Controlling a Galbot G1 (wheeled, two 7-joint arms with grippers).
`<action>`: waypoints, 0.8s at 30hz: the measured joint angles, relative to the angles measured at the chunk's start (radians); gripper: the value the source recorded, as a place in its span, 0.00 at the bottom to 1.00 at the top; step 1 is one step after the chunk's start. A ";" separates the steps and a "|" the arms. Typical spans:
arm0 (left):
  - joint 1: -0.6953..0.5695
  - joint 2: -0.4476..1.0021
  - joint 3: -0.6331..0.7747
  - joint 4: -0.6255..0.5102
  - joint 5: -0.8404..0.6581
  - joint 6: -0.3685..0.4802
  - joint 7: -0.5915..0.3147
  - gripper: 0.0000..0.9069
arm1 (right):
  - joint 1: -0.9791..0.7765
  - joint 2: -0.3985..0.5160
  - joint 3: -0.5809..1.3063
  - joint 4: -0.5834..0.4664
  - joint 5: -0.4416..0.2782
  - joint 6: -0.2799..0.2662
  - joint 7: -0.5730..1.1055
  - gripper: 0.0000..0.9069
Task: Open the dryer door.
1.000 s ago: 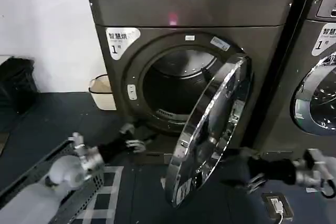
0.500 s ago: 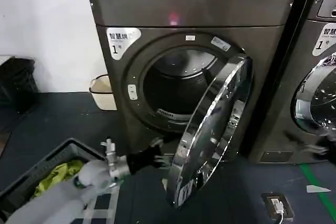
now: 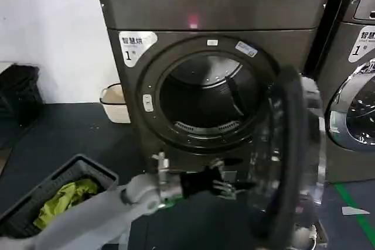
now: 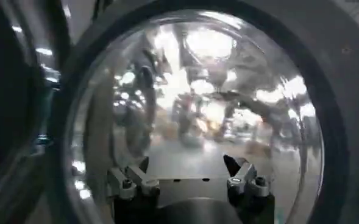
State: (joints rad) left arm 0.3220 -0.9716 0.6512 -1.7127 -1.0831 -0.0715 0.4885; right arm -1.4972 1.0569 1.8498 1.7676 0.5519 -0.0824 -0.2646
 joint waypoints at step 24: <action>-0.135 -0.430 0.162 0.338 0.095 -0.082 -0.085 1.00 | -0.090 0.036 0.244 0.068 0.000 -0.024 0.066 1.00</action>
State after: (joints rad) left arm 0.1875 -1.4016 0.8136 -1.3749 -0.9886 -0.1540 0.4032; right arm -1.5875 1.0931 2.0934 1.8356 0.5523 -0.1059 -0.1986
